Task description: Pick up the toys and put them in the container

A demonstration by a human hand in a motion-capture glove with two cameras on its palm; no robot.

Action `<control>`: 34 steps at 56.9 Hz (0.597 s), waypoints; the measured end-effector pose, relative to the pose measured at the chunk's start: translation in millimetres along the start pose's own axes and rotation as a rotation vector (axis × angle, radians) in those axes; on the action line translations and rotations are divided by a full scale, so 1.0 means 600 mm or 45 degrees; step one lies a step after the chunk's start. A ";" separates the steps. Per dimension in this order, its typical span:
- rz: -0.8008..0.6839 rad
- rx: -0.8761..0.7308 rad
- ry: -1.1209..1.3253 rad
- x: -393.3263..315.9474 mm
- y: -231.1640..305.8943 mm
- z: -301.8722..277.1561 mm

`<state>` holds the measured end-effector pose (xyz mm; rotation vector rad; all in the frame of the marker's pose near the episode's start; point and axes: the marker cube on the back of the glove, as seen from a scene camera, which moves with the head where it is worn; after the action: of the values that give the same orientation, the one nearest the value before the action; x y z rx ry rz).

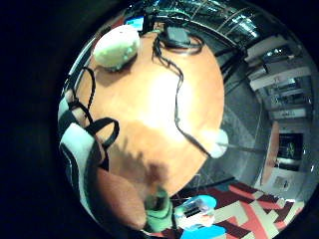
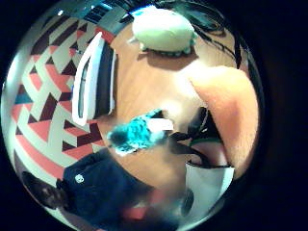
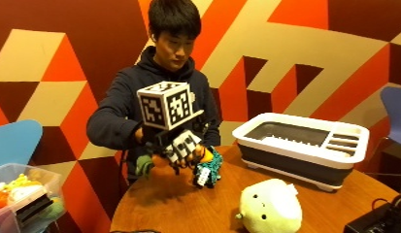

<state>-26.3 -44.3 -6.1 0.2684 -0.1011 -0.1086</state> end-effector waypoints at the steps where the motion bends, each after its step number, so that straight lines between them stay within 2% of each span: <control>1: -0.009 0.009 0.003 -0.006 -0.002 -0.010; 10: -0.122 0.118 -0.037 -0.089 -0.016 -0.091; 19: -0.350 0.257 -0.219 -0.218 -0.037 -0.150; 24: -0.429 0.286 -0.373 -0.289 -0.057 -0.161; 31: -0.444 0.290 -0.469 -0.357 -0.105 -0.158; 34: -0.505 0.309 -0.437 -0.403 -0.111 -0.141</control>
<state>-262.3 -57.2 -125.6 0.5093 -0.4035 -0.5394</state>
